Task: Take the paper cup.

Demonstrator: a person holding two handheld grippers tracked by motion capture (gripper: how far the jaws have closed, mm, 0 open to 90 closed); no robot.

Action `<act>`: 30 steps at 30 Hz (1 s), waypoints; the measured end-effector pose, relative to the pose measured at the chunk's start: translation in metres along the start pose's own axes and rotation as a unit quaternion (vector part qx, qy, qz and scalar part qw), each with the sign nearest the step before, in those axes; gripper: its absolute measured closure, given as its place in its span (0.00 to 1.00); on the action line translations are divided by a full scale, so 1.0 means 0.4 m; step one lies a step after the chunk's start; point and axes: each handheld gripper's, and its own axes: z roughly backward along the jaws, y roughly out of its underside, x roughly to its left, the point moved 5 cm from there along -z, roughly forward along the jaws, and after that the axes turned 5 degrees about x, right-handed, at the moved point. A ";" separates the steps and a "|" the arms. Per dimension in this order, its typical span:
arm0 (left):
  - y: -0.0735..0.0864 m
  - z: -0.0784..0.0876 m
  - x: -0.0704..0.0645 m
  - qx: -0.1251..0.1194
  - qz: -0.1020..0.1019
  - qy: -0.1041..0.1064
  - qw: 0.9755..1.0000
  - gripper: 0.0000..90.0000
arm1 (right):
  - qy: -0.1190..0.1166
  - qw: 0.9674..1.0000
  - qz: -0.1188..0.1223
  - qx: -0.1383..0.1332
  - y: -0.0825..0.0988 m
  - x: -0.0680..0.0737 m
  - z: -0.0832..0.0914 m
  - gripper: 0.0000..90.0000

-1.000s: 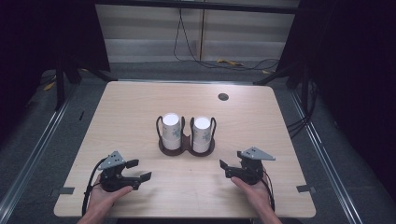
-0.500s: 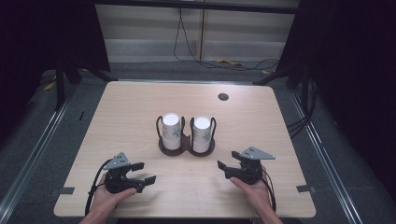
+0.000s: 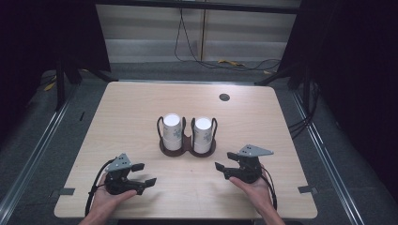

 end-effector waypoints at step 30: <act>0.004 0.001 0.006 0.003 -0.003 0.013 1.000 0.25 | -0.073 0.995 0.043 -0.058 -0.161 0.068 0.013 0.45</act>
